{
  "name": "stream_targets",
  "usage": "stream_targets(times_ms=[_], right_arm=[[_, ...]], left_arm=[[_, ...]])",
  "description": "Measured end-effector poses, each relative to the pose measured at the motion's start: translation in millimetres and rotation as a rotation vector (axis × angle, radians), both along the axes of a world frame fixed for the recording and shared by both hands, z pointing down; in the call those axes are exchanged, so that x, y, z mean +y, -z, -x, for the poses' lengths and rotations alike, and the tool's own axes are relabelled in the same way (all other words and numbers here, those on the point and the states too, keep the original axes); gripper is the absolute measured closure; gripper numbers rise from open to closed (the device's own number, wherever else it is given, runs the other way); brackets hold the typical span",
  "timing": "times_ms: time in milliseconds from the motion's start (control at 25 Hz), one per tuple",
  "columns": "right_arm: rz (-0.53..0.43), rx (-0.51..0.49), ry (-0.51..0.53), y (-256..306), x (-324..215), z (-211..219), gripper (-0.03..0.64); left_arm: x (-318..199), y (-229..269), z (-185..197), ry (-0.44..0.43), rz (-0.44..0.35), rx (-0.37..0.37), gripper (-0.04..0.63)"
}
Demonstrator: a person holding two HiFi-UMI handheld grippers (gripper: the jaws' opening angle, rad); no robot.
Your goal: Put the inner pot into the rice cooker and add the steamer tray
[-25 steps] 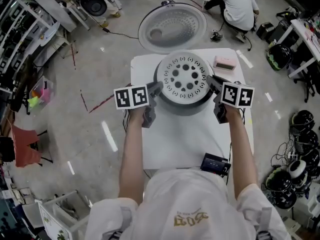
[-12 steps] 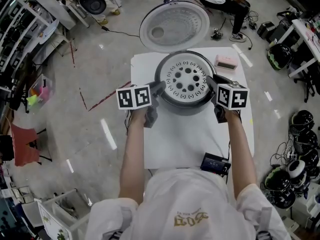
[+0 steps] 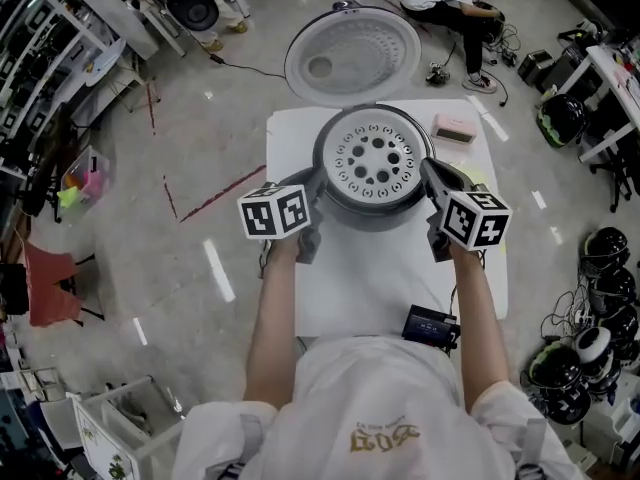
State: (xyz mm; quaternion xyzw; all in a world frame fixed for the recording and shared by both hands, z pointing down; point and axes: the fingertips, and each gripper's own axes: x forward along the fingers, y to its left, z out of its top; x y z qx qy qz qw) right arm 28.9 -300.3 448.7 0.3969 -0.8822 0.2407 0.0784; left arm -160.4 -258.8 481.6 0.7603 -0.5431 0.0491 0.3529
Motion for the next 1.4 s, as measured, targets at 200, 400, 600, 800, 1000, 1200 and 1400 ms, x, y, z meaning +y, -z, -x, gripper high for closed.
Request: stream_targets(times_ms=[200,400,600,800,1000,1200,1400], right_arm=[[-0.084,-0.052,0.05,22.2,33.1,0.7,0.606],[-0.164,-0.051,-0.001,38.7,61.0,2.6,0.606],[-0.197,-0.002,-0.045,38.1,70.0,-9.6,0.606],[-0.192,-0.002,-0.054,37.1,74.1,-16.8,0.606],[-0.189,0.005,-0.064,36.7,73.6,-20.4,0.606],[-0.177,0.0,-0.056,34.9,72.5,-20.1,0.606],[-0.185,0.003,-0.027,35.2,74.6,-18.4,0.606]], left_arm=[[17.9,22.4,-12.3,0.038,-0.09,-0.055,0.581],[44.0,38.6,-27.5,0.021,-0.176,-0.117,0.581],[57.3,46.0,-31.3,0.053,-0.221,-0.152,0.581],[62.9,43.5,-30.5,0.075,-0.218,-0.147,0.581],[62.2,38.6,-27.3,0.104,-0.191,-0.153,0.581],[62.1,36.2,-25.2,0.112,-0.182,-0.126,0.581],[62.8,33.8,-30.2,0.109,-0.177,-0.119,0.581]])
